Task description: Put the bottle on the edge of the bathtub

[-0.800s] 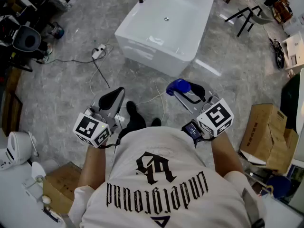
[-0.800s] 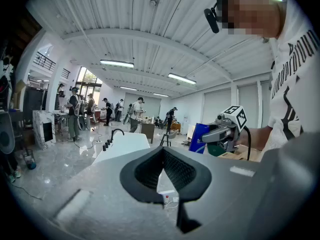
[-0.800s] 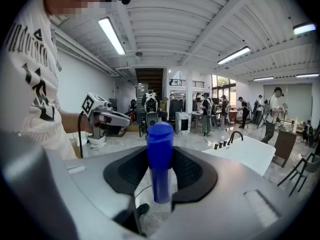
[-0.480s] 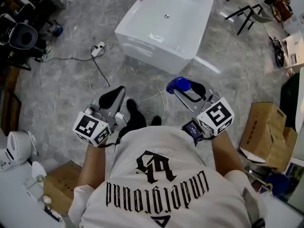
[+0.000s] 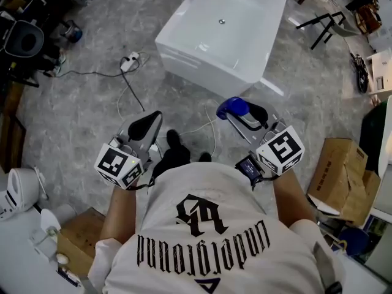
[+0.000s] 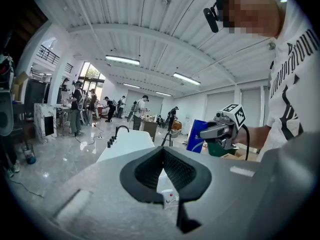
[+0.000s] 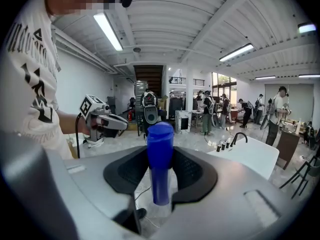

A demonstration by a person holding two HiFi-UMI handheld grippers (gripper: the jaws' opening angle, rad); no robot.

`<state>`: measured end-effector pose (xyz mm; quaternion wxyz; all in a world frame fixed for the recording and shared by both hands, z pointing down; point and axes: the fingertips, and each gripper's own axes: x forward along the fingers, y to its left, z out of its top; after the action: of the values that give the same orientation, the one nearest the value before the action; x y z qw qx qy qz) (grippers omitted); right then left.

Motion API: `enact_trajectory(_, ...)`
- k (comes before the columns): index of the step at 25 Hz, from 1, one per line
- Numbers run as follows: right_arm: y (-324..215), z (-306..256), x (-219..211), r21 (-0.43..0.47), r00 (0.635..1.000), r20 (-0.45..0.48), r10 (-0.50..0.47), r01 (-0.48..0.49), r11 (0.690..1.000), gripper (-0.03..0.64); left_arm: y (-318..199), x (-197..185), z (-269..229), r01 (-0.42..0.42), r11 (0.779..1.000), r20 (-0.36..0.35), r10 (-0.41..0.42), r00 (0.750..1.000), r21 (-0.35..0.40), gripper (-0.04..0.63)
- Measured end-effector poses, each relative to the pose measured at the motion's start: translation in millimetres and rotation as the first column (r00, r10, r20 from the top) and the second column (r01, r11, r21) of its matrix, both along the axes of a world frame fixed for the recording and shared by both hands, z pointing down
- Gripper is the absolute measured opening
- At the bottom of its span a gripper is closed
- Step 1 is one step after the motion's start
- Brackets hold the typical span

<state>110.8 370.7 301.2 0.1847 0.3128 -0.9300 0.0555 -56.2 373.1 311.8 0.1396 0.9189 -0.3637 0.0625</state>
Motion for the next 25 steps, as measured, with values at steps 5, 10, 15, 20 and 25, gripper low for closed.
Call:
enact_trajectory(5, -47, -1, -36, 0.021, 1.000, -0.010, 0.029, -0.028, 0.999, 0.150, -46, -43, 3, 0.006, 1.000, -0.013, -0.006, 1.000, 0.006, 0.006)
enact_trajectory(10, -90, -12, -68, 0.033, 0.997, 0.005, 0.078, -0.078, 0.996, 0.150, -89, -79, -6, -0.027, 0.999, -0.014, 0.027, 1.000, 0.019, 0.006)
enact_trajectory(15, -119, -24, -88, 0.051, 0.994, 0.012, 0.106, -0.107, 0.993, 0.150, -120, -103, -16, -0.044, 0.998, -0.008, 0.044, 0.999, 0.033, 0.006)
enact_trajectory(20, -144, -23, -93, 0.037, 0.992, 0.012, 0.129, -0.130, 0.991, 0.150, -144, -113, -13, -0.038, 0.999, -0.018, 0.038, 0.999, 0.017, 0.006)
enact_trajectory(25, -178, -12, -86, 0.019, 0.990, 0.025, 0.137, -0.137, 0.990, 0.150, -170, -112, -4, -0.020, 1.000, -0.008, 0.021, 1.000, 0.007, 0.006)
